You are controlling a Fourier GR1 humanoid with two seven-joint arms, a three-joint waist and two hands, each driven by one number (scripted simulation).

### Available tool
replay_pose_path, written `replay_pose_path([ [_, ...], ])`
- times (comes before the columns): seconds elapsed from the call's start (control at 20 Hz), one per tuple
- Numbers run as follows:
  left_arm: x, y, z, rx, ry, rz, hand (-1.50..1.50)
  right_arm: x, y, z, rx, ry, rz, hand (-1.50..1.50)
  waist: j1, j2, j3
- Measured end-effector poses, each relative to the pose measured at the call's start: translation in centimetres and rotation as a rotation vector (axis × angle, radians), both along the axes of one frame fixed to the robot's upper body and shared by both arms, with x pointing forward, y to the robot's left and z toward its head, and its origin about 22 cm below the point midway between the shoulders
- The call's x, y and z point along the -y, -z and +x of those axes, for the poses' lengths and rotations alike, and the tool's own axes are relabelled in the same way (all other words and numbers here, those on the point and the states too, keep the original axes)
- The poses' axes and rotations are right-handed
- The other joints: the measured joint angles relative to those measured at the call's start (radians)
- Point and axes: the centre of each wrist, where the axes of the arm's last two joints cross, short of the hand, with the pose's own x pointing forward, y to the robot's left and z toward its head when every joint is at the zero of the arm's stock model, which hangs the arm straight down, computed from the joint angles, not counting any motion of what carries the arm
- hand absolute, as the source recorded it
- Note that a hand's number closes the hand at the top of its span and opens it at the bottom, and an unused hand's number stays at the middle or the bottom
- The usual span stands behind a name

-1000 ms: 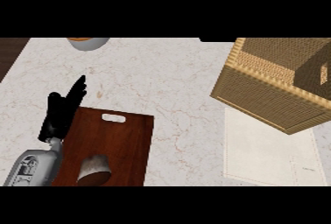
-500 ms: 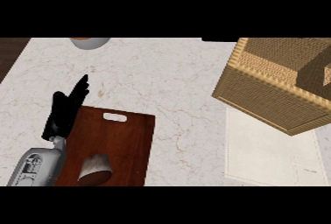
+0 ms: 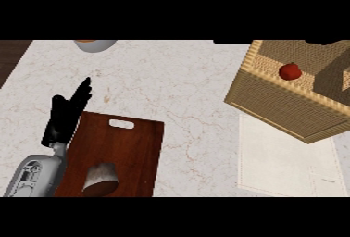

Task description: Pick the bell pepper from the placemat and place it in the basket

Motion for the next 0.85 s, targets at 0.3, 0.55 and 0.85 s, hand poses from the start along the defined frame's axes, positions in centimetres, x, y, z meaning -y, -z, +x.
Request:
replay_pose_path([
  [0.3, -0.1, -0.1, -0.5, -0.003, -0.005, 0.0, 0.0, 2.3, -0.9, -1.0, 0.19, 0.118, 0.05, -1.5, -0.006, -0.004, 0.0],
  [0.55, 0.0, -0.1, -0.3, -0.003, -0.015, 0.0, 0.0, 5.8, -1.1, -2.7, 0.252, 0.238, 0.132, -1.5, -0.018, -0.007, -0.001],
  [0.85, -0.6, 0.4, -0.8, -0.011, -0.03, -0.001, 0.0, 12.0, -0.8, -6.9, 0.264, 0.308, 0.2, -1.5, -0.034, -0.013, -0.001],
])
